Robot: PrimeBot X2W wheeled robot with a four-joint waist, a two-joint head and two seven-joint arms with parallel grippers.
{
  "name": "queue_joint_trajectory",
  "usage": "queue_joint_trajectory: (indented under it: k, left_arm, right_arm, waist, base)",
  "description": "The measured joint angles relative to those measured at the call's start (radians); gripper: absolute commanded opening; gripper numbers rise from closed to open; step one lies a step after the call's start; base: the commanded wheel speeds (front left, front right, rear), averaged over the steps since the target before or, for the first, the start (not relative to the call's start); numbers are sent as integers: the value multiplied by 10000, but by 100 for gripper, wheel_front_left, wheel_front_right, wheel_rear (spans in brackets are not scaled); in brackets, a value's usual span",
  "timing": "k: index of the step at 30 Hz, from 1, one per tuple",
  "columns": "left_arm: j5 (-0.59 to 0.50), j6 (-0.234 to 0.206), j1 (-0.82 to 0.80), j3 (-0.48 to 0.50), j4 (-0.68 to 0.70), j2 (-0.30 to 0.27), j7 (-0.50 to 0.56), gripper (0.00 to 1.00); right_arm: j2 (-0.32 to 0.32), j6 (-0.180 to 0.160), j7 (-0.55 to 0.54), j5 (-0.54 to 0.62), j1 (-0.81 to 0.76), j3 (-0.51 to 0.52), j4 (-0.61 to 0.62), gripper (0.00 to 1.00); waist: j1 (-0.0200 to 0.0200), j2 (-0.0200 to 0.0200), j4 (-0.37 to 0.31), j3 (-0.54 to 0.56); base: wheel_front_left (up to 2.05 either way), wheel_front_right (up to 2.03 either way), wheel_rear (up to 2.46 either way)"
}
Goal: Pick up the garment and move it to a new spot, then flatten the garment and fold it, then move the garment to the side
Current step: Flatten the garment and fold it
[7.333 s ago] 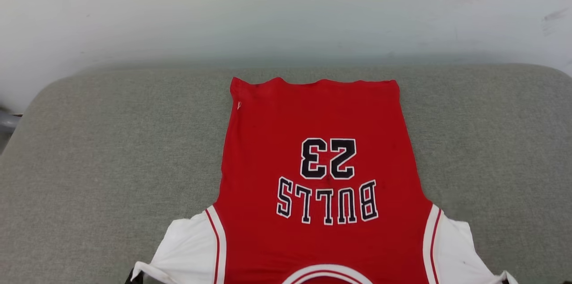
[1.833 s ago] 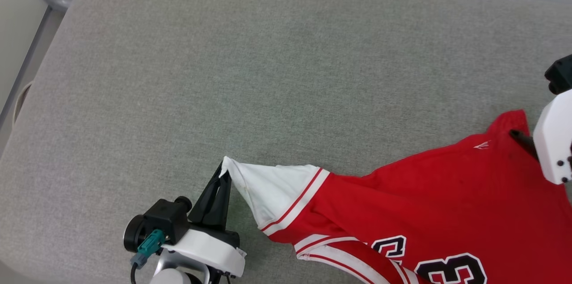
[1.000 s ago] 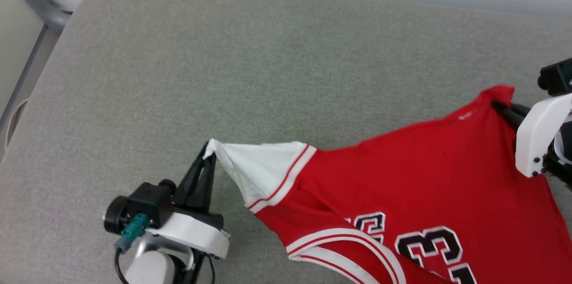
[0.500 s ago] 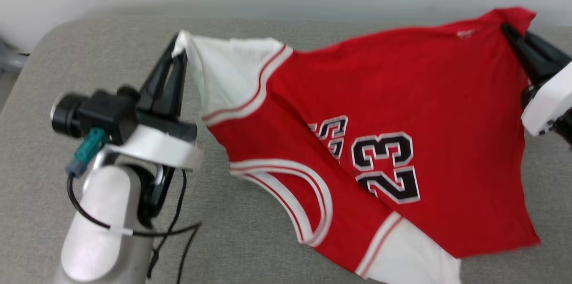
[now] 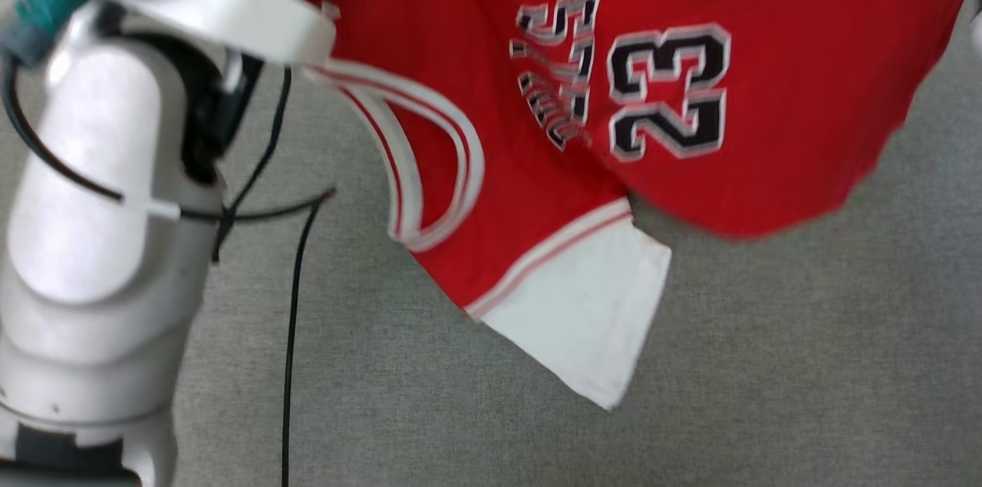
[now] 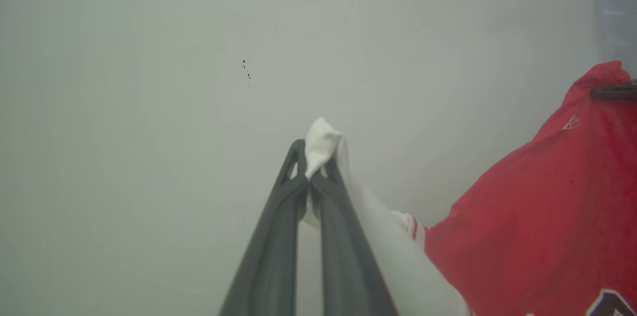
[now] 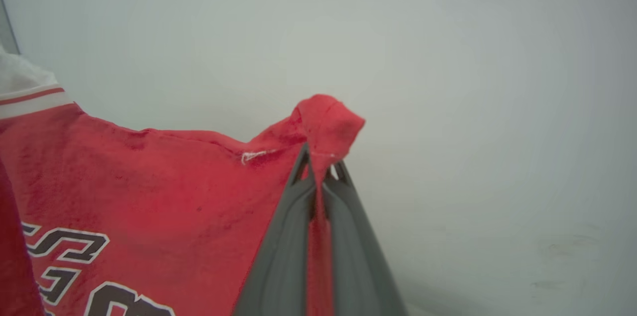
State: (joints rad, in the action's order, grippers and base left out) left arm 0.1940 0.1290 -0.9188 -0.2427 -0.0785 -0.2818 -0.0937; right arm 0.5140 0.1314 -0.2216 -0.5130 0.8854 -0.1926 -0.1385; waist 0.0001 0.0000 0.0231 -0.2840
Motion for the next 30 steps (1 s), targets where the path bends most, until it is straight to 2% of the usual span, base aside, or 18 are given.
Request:
queue_joint_trajectory:
  k: [4, 12, 19, 25, 26, 30]
  left_arm:
    - [153, 2, -1469, -309, -629, -320, 115, 0]
    - [370, 2, -4828, -984, -2040, -897, 186, 0]
    - [566, 2, -7524, -915, -3233, -1129, 228, 0]
    - [642, 4, -8666, -1229, -4121, -1350, -81, 0]
    - [780, 2, -8975, -1384, -4466, -1490, -198, 0]
    - [1034, 2, -8946, -1672, -4828, -1559, -430, 0]
  right_arm:
    - [-130, 0, -109, 297, 1349, 165, -439, 0]
    - [-577, 0, 174, 1030, 4500, -199, -1906, 0]
    - [-851, 0, 826, 1402, 6991, -506, -3250, 0]
    - [-1214, 0, 1494, 1505, 8489, -683, -4575, 0]
    - [-1285, 0, 1772, 1486, 9017, -713, -5212, 0]
    - [-1329, 0, 2015, 1501, 9189, -1124, -5950, 0]
  waist:
    - [0, 0, -46, -516]
    - [0, 0, -185, -1545]
    - [0, 0, -305, -2299]
    - [1, 0, -425, -2708]
    - [-1, 0, -435, -2877]
    - [0, 0, -393, -3185]
  base:
    - [0, 0, 0]
    - [0, 0, 0]
    - [0, 0, 0]
    - [0, 0, 0]
    - [0, 0, 0]
    - [0, 0, 0]
